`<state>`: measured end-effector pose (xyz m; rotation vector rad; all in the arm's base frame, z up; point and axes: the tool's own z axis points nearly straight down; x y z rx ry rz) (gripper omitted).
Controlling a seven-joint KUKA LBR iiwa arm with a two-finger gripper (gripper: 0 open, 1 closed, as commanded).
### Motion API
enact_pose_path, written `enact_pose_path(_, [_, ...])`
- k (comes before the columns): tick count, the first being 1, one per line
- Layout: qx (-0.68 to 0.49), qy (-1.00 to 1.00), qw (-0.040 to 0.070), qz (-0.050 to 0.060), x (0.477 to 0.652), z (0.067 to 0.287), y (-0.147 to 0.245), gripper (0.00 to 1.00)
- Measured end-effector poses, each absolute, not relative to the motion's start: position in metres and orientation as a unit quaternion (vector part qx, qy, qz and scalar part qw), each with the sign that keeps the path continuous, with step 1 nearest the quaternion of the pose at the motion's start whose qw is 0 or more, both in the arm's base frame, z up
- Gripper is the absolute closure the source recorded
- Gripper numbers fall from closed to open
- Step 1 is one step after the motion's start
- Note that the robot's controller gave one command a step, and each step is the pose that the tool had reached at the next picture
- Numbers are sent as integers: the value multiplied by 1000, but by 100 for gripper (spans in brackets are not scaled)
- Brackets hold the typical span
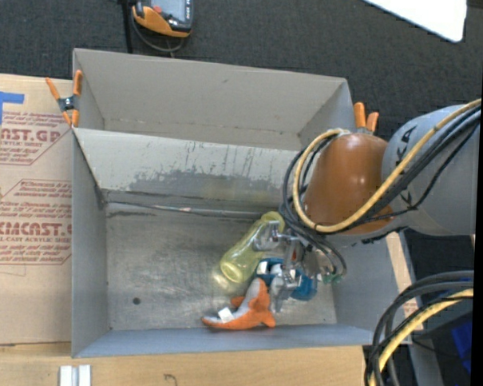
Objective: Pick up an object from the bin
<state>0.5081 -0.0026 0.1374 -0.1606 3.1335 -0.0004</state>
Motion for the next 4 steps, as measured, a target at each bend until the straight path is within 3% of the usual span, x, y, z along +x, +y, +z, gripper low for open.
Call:
enact_pose_path(1, [-144, 990, 6, -2, 497, 133, -1, 0])
enact_pose_path(2, [-244, 970, 1, 0, 485, 122, 10, 0])
enact_pose_path(3, [-318, 948, 18, -3, 490, 74, 9, 0])
enact_pose_path(4, [-467, 884, 5, -2, 483, 72, 17, 100])
